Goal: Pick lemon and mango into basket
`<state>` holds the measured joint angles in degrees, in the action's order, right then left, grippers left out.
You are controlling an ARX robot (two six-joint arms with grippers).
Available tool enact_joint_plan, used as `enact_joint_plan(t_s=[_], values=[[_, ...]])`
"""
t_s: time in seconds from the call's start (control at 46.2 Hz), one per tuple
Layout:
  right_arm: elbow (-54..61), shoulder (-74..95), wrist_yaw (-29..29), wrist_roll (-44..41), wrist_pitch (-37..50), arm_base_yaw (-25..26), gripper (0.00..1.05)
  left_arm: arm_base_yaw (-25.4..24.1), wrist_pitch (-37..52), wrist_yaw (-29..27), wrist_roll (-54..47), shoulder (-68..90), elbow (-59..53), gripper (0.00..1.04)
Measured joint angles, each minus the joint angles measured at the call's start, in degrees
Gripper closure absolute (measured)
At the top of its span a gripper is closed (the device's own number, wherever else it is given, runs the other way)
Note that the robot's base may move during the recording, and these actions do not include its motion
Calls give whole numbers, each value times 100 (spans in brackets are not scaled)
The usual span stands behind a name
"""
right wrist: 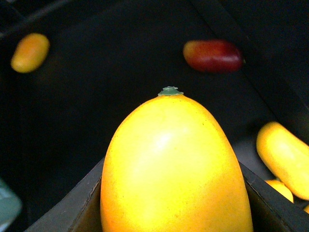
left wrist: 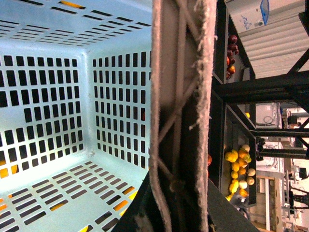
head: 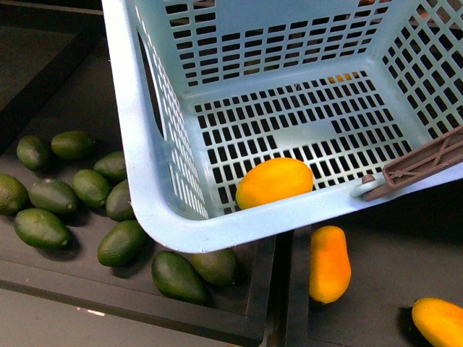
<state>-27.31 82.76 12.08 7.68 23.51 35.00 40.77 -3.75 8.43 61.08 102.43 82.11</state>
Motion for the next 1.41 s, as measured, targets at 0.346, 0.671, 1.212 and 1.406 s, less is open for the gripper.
enact_joint_plan(t_s=[0.346,0.671,1.212,1.406], values=[[-133,-2312,-745,855,-706,-2234,45,0,0,11,0,0,0,99],[-791,-1585,-2188,1209,-146,-4212,45,0,0,13,2,0,0,99],[-1207,-420,-3191,1392,-61,-4896,13,0,0,4,2,0,0,99],[-1110,-791,-3547,1547,-407,-4741,9,11,0,4,11,7,0,99]])
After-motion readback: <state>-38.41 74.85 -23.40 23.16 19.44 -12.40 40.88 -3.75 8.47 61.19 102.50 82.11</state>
